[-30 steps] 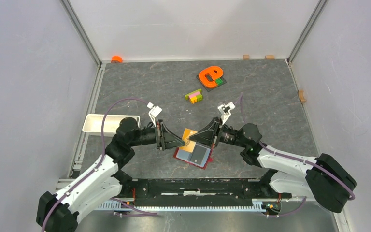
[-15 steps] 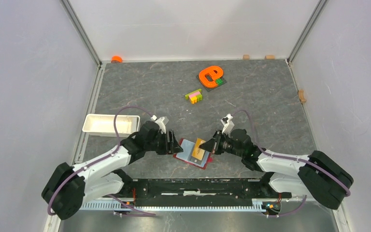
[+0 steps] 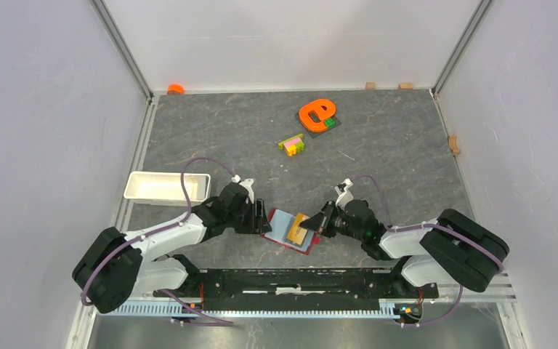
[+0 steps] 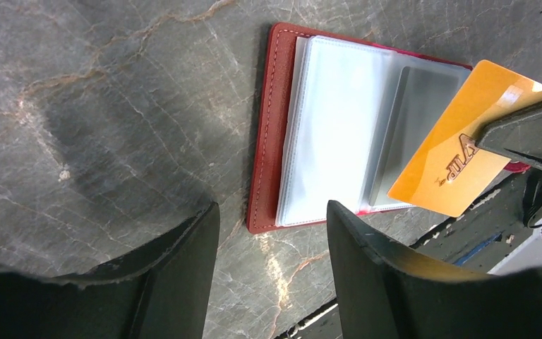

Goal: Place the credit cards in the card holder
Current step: Insert the credit card into the card holder.

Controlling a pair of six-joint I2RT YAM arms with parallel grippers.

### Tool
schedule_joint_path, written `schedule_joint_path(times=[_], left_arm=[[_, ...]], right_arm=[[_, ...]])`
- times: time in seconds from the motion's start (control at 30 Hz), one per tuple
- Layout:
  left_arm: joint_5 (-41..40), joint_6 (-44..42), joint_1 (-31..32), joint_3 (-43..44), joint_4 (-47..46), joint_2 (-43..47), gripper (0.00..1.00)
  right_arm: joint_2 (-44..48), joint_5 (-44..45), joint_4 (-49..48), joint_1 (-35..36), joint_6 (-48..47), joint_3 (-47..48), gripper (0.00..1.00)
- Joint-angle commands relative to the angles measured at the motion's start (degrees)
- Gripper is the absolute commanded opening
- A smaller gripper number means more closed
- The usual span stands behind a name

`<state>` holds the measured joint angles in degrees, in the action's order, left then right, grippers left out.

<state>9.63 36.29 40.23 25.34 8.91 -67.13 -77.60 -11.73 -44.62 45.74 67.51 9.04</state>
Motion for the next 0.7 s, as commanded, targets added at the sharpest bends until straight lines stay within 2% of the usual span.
schedule_joint_path(times=[0.0, 0.67], left_arm=[[-1.0, -3.5, 0.3, 2.2, -0.5, -1.4, 0.63], [0.8, -5.0, 0.6, 2.4, -1.6, -4.4, 0.53]], right_arm=[[-2.5, 0.6, -9.1, 0.1, 4.7, -1.3, 0.0], [-16.4, -1.0, -17.9, 0.8, 11.2, -0.8, 0.0]])
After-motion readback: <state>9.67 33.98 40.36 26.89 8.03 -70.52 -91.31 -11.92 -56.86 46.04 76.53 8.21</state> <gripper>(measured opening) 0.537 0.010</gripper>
